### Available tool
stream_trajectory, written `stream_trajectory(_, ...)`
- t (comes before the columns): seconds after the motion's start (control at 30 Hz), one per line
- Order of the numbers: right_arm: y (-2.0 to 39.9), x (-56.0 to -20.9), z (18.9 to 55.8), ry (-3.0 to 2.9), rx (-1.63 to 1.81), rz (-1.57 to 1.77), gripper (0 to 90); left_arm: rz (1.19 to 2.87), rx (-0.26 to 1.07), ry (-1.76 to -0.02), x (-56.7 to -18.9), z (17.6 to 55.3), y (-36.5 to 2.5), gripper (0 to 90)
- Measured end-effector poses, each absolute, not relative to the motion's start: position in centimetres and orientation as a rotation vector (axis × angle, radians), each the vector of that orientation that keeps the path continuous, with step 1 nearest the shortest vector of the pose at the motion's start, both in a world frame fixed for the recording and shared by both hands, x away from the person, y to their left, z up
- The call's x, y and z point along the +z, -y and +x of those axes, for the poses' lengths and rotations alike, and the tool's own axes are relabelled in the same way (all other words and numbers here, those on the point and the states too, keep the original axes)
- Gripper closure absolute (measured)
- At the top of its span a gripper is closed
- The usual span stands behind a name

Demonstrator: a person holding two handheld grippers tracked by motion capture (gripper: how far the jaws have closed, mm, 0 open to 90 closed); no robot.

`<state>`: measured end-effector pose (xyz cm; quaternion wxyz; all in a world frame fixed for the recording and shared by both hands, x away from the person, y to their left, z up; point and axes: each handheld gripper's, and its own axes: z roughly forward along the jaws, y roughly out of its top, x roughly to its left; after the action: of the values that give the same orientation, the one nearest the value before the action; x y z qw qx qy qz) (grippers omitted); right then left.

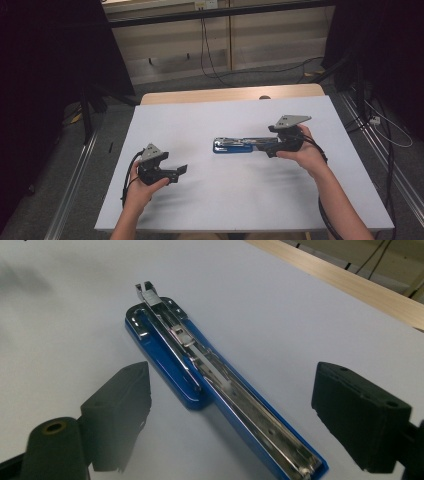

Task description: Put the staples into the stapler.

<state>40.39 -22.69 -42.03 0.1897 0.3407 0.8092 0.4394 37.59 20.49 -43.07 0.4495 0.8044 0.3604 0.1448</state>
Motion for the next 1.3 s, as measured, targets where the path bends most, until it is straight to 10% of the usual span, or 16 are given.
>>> stream_trajectory(0.8, 26.1, -43.8, 37.8, -2.180, 1.145, 1.081, 26.5, 1.992, 0.348, -0.881, -43.0, 38.4, -18.8, 10.4)
stream_trajectory(1.3, 27.0, -44.9, 38.1, -2.183, 1.077, 1.141, 71.8, 2.011, 0.344, -0.872, -43.3, 39.2, -17.8, 10.4)
